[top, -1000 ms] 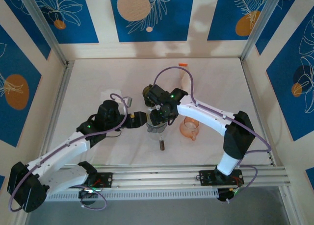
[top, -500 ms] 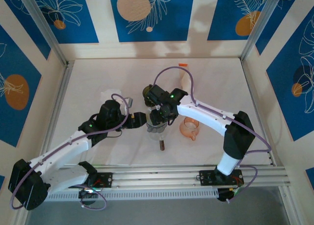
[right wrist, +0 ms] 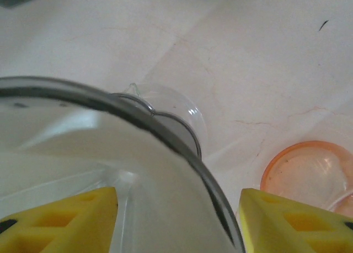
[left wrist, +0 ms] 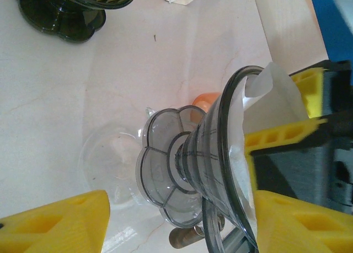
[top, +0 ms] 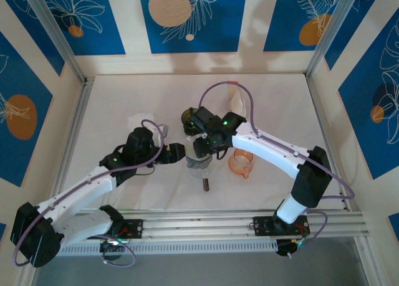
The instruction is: Place the coffee filter in the dripper
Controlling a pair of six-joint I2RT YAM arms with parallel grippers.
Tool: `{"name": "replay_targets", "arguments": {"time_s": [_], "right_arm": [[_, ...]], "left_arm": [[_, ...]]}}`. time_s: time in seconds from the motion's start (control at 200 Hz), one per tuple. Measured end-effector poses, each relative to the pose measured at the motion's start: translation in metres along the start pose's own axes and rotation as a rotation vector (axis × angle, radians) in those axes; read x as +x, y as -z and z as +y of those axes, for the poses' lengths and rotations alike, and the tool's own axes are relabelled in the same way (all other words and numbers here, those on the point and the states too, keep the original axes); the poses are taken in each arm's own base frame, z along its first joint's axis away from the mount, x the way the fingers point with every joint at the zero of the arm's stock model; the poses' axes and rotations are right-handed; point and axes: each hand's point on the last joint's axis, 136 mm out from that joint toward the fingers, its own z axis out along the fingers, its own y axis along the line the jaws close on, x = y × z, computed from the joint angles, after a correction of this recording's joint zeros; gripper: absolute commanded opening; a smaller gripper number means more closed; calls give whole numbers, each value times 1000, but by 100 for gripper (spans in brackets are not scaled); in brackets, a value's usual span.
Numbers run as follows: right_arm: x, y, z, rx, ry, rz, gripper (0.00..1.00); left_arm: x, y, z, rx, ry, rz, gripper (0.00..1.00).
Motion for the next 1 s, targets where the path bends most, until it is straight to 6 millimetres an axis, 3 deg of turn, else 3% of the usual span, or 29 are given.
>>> {"name": "replay_targets", "arguments": {"time_s": [0.275, 0.545, 0.79, 0.9, 1.0], "right_arm": [[-2, 51, -10, -32, -46, -125, 59], [21, 40, -14, -13, -57, -85, 57], [22, 40, -14, -6, -54, -88, 58], [20, 48, -13, -5, -49, -112, 60], [15, 65, -12, -24, -49, -166, 60]], "left_arm": [[-1, 5, -2, 5, -2, -12, 75], [-6, 16, -8, 12, -13, -47, 79], [-4, 14, 0, -23, -4, -37, 81], [-9, 22, -2, -39, -16, -57, 88], [-23, 43, -16, -25, -53, -123, 92]]}}
